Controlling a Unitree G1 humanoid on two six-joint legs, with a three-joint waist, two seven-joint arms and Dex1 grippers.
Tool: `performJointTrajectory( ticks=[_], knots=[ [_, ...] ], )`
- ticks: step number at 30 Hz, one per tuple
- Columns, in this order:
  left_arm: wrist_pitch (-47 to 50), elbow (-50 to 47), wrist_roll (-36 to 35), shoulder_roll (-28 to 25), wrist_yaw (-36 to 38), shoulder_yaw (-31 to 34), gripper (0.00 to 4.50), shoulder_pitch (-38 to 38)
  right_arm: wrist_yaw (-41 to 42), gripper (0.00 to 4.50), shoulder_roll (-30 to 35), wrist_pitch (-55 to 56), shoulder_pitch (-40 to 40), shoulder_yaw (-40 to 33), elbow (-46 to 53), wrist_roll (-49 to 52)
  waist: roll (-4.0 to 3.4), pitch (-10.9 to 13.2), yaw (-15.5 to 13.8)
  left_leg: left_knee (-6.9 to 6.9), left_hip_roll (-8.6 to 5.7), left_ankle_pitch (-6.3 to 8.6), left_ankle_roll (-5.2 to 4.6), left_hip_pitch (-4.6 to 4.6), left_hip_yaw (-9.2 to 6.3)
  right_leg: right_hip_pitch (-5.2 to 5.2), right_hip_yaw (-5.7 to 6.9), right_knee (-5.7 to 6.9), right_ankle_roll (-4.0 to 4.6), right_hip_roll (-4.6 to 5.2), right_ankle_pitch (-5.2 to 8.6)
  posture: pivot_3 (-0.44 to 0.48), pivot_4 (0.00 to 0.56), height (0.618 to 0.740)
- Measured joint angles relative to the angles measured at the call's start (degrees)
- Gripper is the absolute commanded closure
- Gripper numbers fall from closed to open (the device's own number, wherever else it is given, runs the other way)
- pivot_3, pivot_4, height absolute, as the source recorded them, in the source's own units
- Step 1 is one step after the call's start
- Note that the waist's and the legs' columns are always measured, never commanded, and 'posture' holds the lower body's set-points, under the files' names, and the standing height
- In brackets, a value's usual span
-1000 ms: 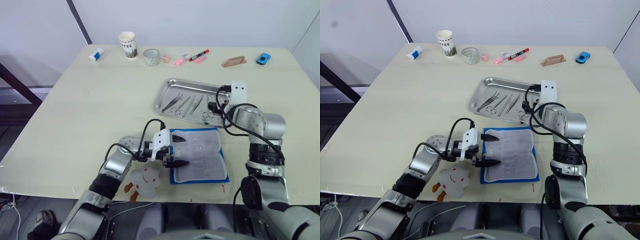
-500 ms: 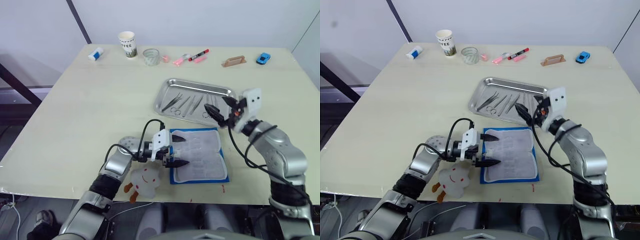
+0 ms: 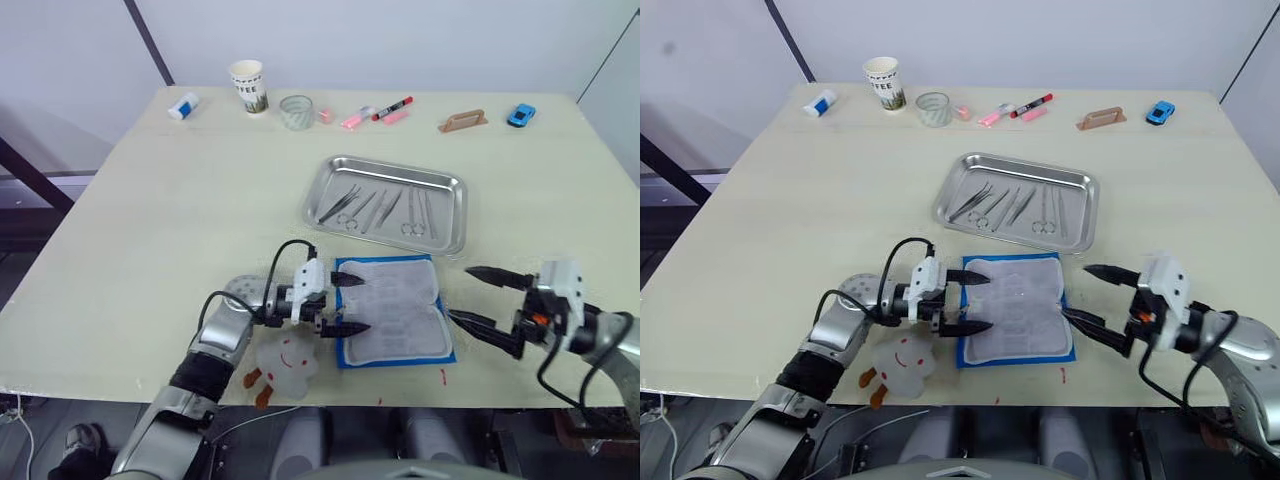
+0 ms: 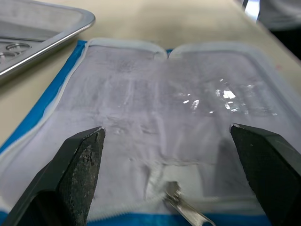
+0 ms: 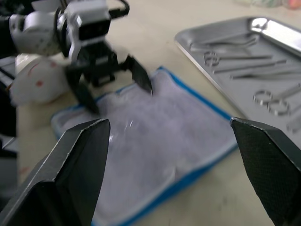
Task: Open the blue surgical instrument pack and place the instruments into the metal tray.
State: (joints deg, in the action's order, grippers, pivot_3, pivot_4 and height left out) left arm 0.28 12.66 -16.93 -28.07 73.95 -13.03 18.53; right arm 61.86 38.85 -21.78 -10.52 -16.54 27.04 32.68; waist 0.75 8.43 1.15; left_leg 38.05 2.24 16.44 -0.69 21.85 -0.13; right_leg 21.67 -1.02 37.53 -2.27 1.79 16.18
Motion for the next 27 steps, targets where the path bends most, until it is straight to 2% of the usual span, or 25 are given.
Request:
performJointTrajectory(
  ticks=[7, 12, 15, 16, 21, 27],
  knots=[
    [8.37, -6.47, -6.99, -5.76, 1.74, 6.11, 0.00, -6.00, 2.91, 0.05, 1.64, 3.36, -5.84, -4.70, -0.73, 1.43, 0.21, 0.31, -0.54, 0.02, 0.00, 0.00, 0.00, 0.06, 0.00, 0.00, 0.04, -0.04, -0.03, 0.21, -0.01, 0.000, 0.150, 0.740],
    [16.39, -15.41, -13.48, -8.37, -3.12, 14.10, 0.00, -10.52, 0.67, 0.05, 0.12, 6.42, -8.91, -7.53, -0.26, 1.06, 0.26, 0.43, -0.72, 0.00, 0.00, 0.01, 0.02, 0.12, -0.06, -0.04, 0.01, -0.18, -0.04, 0.45, -0.01, 0.000, 0.150, 0.740],
    [19.39, -18.60, -16.51, -9.33, -5.57, 18.14, 0.00, -13.18, 2.77, 0.05, 0.55, 7.08, -11.37, -9.98, -0.33, 3.01, 0.27, 0.46, -0.78, -0.02, 0.00, 0.01, 0.02, 0.13, -0.12, -0.07, 0.06, -0.22, -0.03, 0.65, -0.02, 0.000, 0.150, 0.740],
    [21.96, -20.10, -17.67, -11.06, -6.91, 20.16, 0.00, -14.39, 4.43, 0.05, 0.96, 7.73, -13.26, -11.68, -0.73, 3.64, 0.30, 0.48, -0.82, -0.02, 0.00, 0.01, 0.02, 0.13, -0.15, -0.09, 0.09, -0.22, -0.02, 0.65, -0.02, 0.000, 0.150, 0.740],
    [27.34, -21.31, -20.53, -14.99, -9.73, 27.90, 0.00, -19.58, 9.20, 0.05, 1.38, 9.94, -20.35, -19.59, -2.54, 5.75, 0.27, 0.49, -0.93, -0.03, -0.01, 0.01, 0.02, 0.10, -0.13, -0.10, 0.09, -0.27, -0.02, 0.70, -0.01, 0.000, 0.150, 0.740],
    [27.22, -20.14, -19.93, -17.47, -10.65, 34.04, 0.00, -25.85, 12.85, 0.05, 0.34, 12.65, -25.00, -24.91, -3.88, 7.12, 0.27, 0.50, -0.96, -0.10, 0.01, 0.01, 0.02, 0.09, -0.07, -0.10, 0.06, -0.39, 0.18, 0.81, 0.10, 0.000, 0.150, 0.740]
  ],
)
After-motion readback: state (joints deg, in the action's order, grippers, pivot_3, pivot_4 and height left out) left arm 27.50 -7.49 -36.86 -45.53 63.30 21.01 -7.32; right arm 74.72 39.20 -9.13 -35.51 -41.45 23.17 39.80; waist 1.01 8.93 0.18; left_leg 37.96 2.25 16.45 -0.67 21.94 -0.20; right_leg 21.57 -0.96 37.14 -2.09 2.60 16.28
